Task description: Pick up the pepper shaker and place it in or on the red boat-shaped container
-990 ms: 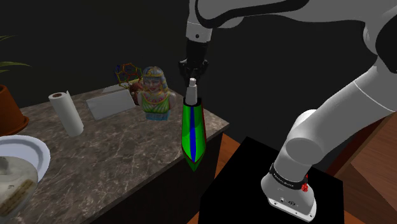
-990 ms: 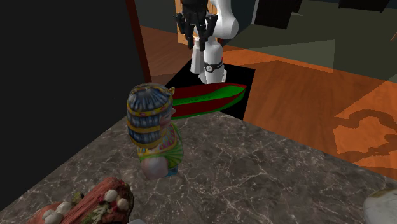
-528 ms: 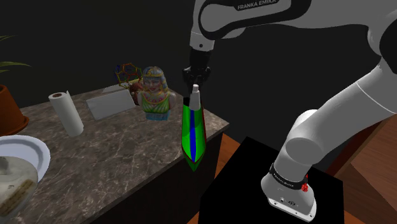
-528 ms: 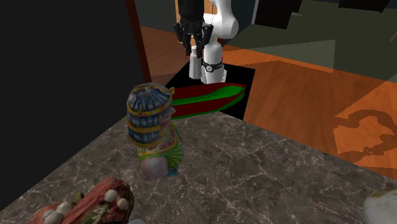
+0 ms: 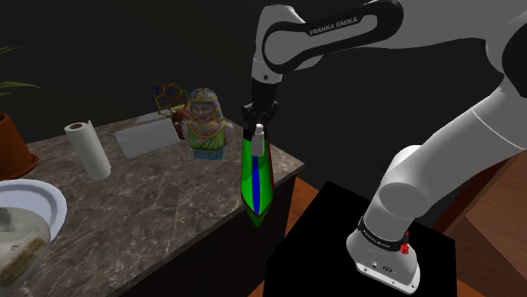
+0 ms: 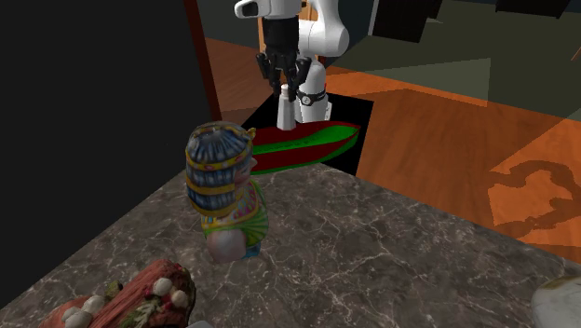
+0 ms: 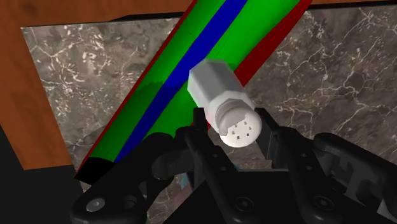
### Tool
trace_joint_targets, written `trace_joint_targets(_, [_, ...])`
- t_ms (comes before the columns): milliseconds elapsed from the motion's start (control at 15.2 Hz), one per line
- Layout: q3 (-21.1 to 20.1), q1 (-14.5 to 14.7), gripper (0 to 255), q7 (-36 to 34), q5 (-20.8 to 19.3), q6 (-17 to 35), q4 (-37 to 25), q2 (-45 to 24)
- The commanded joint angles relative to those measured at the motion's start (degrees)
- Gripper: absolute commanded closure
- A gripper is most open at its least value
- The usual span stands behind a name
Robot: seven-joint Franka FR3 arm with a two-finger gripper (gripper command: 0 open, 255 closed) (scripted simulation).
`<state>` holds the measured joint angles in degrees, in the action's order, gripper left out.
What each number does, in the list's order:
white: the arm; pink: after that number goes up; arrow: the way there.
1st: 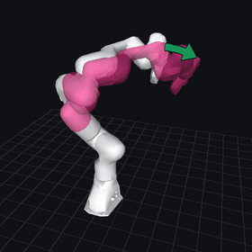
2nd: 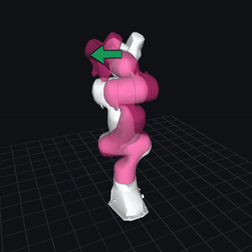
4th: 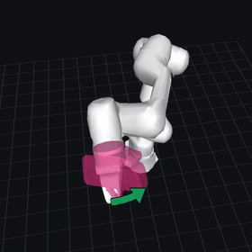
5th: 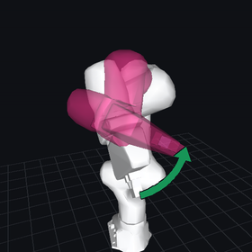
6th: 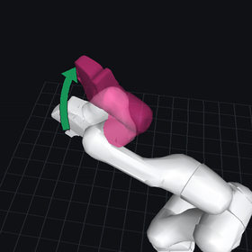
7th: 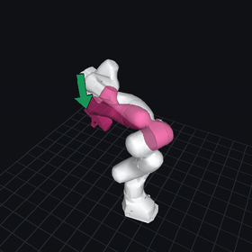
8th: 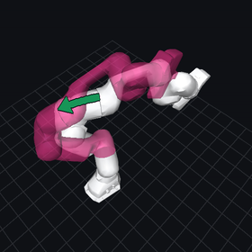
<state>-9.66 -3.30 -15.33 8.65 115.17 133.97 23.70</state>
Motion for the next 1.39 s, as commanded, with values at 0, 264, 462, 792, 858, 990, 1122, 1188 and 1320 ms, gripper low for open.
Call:
trace_joint_targets(0, [-0.06,0.0,255,0.18,0.08,1.69,1.29,-0.38])
trace_joint_targets(264, [-0.27,0.07,255,0.38,0.26,4.93,3.71,-1.2])
trace_joint_targets(462, [-0.29,0.08,255,0.41,0.28,5.28,3.96,-1.3])
trace_joint_targets(792, [-0.29,0.08,255,0.41,0.28,5.28,3.96,-1.3])
trace_joint_targets(858, [-0.29,0.08,0,0.41,0.28,5.28,3.96,-1.3])
trace_joint_targets(990, [-0.29,0.08,0,0.41,0.28,5.28,3.96,-1.3])
trace_joint_targets(1122, [-0.29,0.08,0,0.41,0.28,5.28,3.96,-1.3])
trace_joint_targets(1188, [-0.29,0.08,0,0.41,0.28,5.28,3.96,-1.3])
trace_joint_targets(1320, [0.15,-0.06,0,0.39,0.06,1.18,1.3,0.12])
